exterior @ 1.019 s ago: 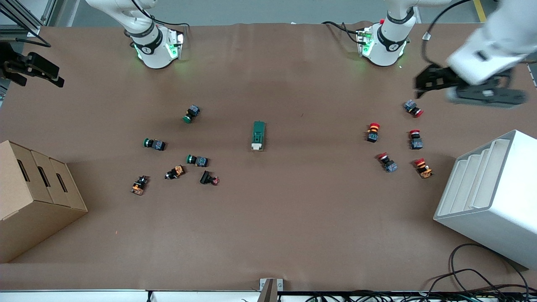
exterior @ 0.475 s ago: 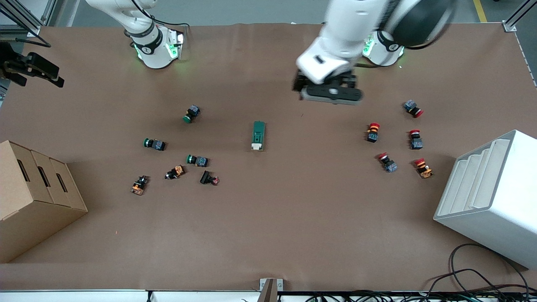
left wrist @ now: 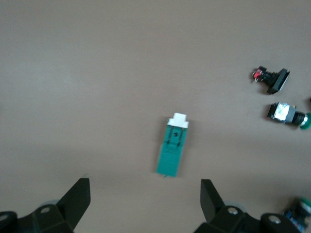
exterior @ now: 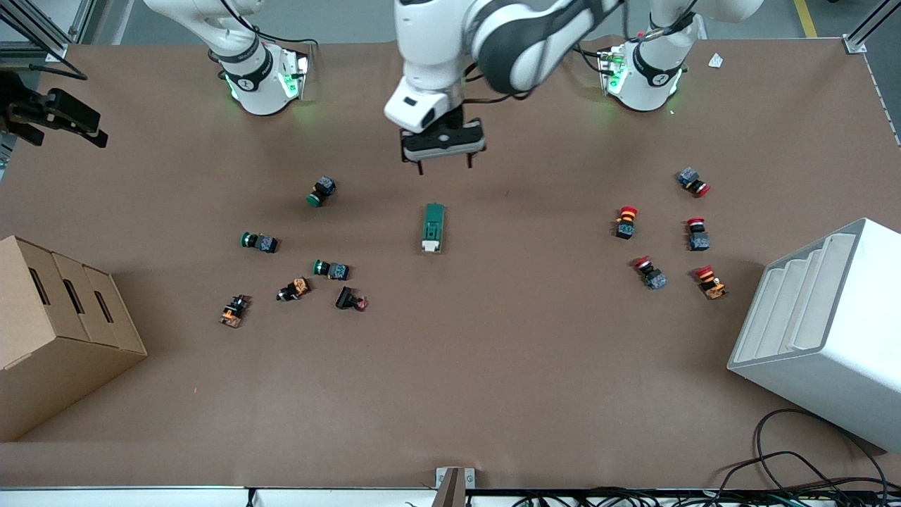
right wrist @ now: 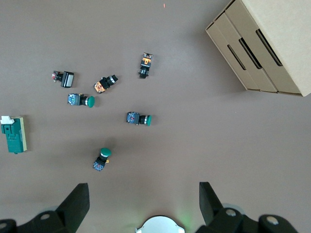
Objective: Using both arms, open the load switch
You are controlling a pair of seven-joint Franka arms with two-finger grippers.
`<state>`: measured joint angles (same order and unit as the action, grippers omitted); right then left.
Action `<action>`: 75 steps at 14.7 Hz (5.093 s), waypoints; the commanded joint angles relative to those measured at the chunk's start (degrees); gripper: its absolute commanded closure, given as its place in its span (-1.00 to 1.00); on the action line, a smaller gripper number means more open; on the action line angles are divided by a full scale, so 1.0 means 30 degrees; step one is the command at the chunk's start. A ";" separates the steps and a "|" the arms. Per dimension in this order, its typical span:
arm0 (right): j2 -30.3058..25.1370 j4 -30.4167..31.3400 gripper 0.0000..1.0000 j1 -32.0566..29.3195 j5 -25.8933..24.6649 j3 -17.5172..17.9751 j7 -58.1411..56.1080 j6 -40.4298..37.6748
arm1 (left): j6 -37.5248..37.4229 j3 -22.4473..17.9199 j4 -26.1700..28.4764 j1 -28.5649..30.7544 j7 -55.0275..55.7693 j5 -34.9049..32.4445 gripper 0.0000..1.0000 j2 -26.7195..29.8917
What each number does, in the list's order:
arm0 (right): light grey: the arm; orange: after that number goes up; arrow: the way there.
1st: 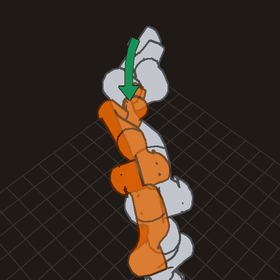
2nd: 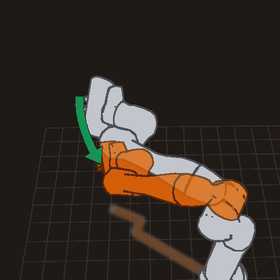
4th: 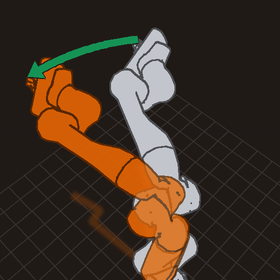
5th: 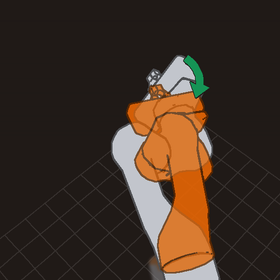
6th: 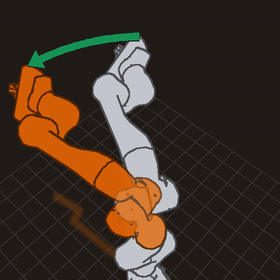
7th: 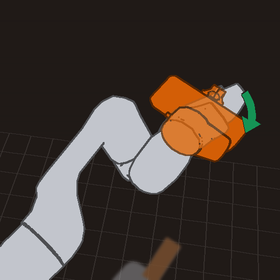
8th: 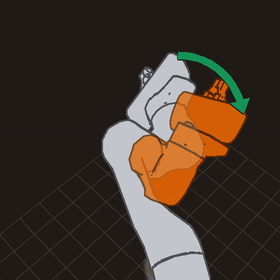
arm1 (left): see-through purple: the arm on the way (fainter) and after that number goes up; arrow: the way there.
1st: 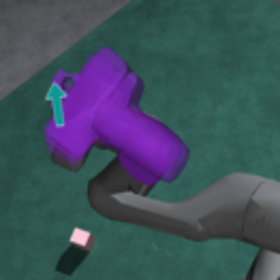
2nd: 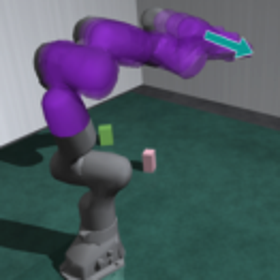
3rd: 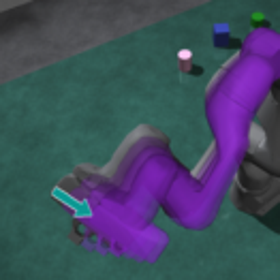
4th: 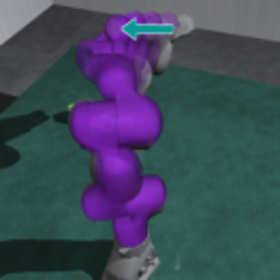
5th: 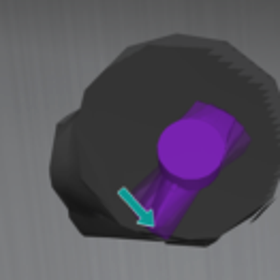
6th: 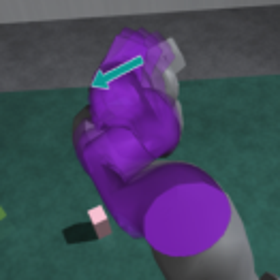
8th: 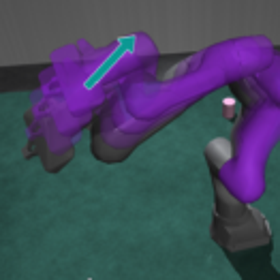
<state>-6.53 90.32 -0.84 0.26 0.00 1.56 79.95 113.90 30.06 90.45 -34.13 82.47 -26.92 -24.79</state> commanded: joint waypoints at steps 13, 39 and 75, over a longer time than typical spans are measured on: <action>0.3756 -0.0575 -1.00 0.0014 -0.1164 -0.0029 -0.0491 -0.0019 | 0.0998 -0.0031 0.3302 -0.3564 1.4455 -1.7793 -0.98 -0.6118; 1.4921 -0.0049 -1.00 1.2290 0.5861 0.0059 3.4370 1.3427 | -0.0408 -0.0324 0.4654 -0.3769 1.9619 -2.6563 -0.98 -0.9019; 1.5156 -0.1045 -1.00 1.4488 0.7004 0.0089 3.6158 0.6808 | -0.0702 -0.0851 0.4683 -0.4326 2.0059 -2.6534 -0.98 -0.9137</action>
<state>39.44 86.19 42.18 20.05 0.56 109.43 99.97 111.86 28.06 104.52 -46.77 141.62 -106.08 -50.80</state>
